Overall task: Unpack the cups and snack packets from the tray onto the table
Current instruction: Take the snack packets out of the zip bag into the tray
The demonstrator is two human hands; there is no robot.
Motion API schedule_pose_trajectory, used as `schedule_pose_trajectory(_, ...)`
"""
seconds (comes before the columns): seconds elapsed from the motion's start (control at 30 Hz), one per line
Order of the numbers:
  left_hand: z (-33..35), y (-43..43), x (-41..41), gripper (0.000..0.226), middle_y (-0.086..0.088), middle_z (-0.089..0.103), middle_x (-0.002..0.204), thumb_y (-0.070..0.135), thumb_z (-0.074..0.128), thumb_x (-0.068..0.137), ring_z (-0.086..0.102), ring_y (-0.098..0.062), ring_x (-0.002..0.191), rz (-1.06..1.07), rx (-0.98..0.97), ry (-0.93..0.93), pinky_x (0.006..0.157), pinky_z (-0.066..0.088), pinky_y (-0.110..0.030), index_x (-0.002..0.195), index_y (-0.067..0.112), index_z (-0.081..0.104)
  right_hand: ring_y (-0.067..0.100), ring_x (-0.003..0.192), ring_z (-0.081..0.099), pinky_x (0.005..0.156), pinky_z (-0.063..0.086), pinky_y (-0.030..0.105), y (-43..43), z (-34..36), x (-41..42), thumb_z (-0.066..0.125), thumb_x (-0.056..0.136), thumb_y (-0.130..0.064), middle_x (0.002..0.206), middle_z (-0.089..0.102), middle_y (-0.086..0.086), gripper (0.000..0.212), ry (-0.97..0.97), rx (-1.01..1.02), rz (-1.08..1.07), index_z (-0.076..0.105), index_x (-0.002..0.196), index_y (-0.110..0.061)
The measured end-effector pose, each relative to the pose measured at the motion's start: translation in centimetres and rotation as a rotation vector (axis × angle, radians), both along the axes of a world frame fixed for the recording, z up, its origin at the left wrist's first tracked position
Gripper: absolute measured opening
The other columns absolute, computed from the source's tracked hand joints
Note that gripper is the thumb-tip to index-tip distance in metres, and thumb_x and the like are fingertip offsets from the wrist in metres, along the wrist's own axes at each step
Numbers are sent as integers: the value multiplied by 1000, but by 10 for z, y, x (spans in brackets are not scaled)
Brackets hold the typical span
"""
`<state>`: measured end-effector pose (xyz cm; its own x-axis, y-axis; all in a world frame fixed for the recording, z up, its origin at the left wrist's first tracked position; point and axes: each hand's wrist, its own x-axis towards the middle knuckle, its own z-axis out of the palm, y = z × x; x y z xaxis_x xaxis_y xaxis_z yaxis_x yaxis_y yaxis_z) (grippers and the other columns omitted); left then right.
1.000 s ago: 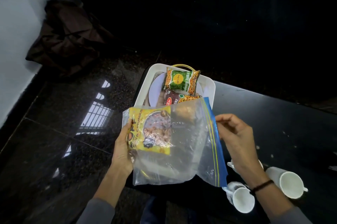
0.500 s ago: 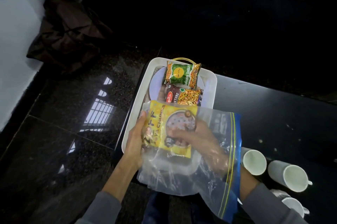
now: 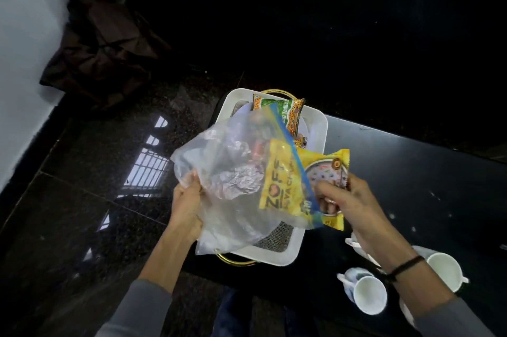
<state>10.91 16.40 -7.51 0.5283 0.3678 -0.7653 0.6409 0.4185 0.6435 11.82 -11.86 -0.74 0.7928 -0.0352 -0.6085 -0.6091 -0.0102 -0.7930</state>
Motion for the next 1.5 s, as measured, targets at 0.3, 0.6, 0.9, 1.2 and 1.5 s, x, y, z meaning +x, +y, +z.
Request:
schedule_pose_trajectory(0.3,0,16,-17,34,-1,68,55,21,49,92,67,-19,49,146,-345,-138,50,58,-25,67,17,72,7,79,76,64,58,17,-4,-19,-13,71,79,-21,86,80,-8,15,-183,-131,-292,74,93,-21)
schedule_pose_trajectory(0.6,9,20,-19,44,1,65,50,26,48,90,66,-16,45,108,-378,-200,49,57,-23,56,19,75,4,78,75,72,60,28,38,-47,-28,73,69,-43,93,80,-6,34,67,-107,123,76,99,-27)
schedule_pose_trajectory(0.9,9,27,-21,78,1,45,29,13,20,103,45,-5,23,79,-386,-160,27,35,-9,33,10,55,14,78,79,83,63,34,44,-59,-34,72,84,-12,82,81,1,22,282,-367,416,67,105,-14)
schedule_pose_trajectory(1.2,17,13,-22,24,-1,66,64,17,43,97,64,-19,60,92,-220,-70,62,57,-31,85,16,64,16,88,71,71,55,28,38,-13,-22,66,95,-42,101,73,-4,24,-31,-683,418,64,107,-22)
schedule_pose_trajectory(1.5,79,-29,-12,26,-9,74,76,25,54,80,71,-30,66,107,-130,3,62,62,-39,86,14,77,4,118,67,109,47,45,33,64,-25,43,84,-88,126,71,-16,65,28,52,221,72,121,-42)
